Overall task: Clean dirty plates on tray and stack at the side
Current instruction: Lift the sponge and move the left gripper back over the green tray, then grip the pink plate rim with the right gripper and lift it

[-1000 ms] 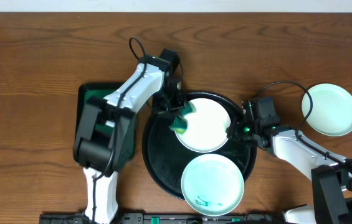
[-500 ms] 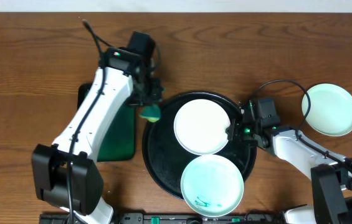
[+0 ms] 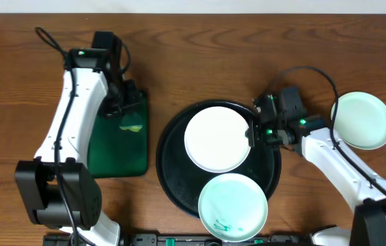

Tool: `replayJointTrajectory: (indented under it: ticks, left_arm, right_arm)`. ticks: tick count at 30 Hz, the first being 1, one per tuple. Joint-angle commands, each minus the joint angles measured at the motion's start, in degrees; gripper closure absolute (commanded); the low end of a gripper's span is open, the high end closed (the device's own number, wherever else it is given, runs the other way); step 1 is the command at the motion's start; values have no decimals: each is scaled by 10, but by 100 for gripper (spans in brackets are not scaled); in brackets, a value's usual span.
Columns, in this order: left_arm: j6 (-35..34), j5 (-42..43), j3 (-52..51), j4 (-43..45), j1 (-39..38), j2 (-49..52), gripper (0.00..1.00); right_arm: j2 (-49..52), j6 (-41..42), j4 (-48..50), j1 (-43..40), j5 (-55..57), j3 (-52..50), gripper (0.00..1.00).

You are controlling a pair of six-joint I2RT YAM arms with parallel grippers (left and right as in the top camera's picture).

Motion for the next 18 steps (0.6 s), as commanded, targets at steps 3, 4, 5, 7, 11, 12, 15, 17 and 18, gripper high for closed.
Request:
replayJointTrajectory:
  ticks: [3,4,5,7,11,12,15,17,18]
  left_arm:
    - [4,-5,-12,-14,23,12,93]
    - [4,-5,-13,-17,26,15,93]
    - [4,-5,-14,-18,28,19,93]
    - [9,-5,-15,-20,28,23,93]
    - [12,-5,-14,-21,28,23,93]
    - [12,-5,-15,-20,30,23,93]
    - [15,-5,-15,-20,37,24,93]
    - [17,-5,-15,-20,44,25,93]
    - [17,-5,-15,-21,47,26,92]
  right_arm:
    - [-11,-50,-77,45,138,66,99]
    - [-11,-53,-92,54,166,76,99]
    - [-11,-52,-108,64,198,87,99]
    - [-11,-52,-130,81,244,106,99]
    - [-11,-52,-166,111,311,145,99]
    - [-11,-52,-173,117,325,154,99]
    - [-11,-52,-197,130,369,183,99]
    - [-11,-52,-213,136,407,201,99]
    - [-11,-52,-223,140,431,212,99]
